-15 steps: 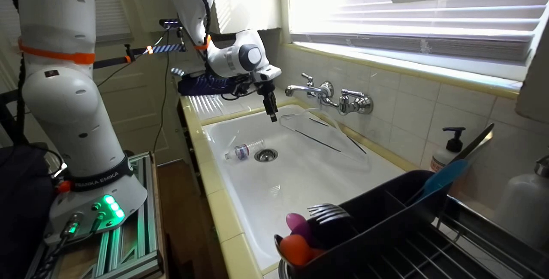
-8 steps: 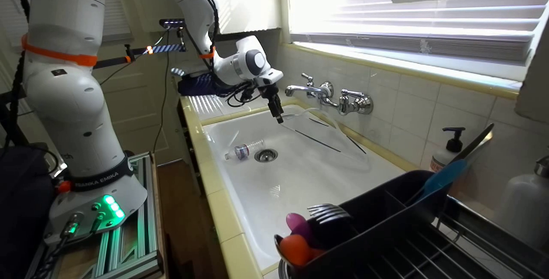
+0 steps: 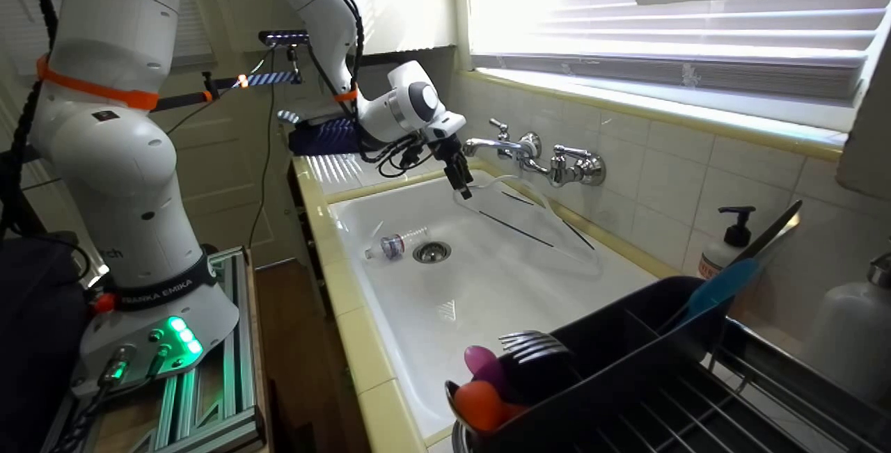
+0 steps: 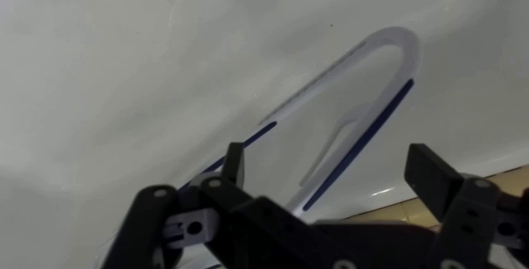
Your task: Take the hanger off the faucet and hang it on the side of the cabinet to the left above the sink
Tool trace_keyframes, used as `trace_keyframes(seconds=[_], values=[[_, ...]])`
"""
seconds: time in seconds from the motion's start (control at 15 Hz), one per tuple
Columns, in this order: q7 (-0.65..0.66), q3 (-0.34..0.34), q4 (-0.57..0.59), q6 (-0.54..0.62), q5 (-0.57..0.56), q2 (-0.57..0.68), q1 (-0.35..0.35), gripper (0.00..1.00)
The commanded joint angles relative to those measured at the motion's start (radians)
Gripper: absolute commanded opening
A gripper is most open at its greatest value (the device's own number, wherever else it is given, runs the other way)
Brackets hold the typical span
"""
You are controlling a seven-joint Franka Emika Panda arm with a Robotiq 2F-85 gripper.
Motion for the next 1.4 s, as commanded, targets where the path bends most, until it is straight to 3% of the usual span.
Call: trace_keyframes(seconds=[0.0, 0.2, 0.27, 0.33, 0.53, 1.0, 1.13, 1.33], values=[[0.099, -0.057, 0.039, 0.050, -0.036, 0.057, 0.040, 1.00], [0.131, -0.088, 0.057, 0.066, -0.034, 0.082, 0.060, 1.00], [0.137, -0.096, 0.063, 0.070, -0.033, 0.090, 0.066, 0.93], [0.142, -0.105, 0.067, 0.077, -0.033, 0.097, 0.072, 0.73], [0.165, -0.139, 0.073, 0.087, -0.039, 0.106, 0.100, 0.62], [0.217, -0.227, 0.065, 0.081, -0.036, 0.103, 0.175, 0.07], [0.240, -0.247, 0.055, 0.081, -0.037, 0.101, 0.194, 0.00], [0.277, -0.289, 0.042, 0.083, -0.043, 0.098, 0.232, 0.02]])
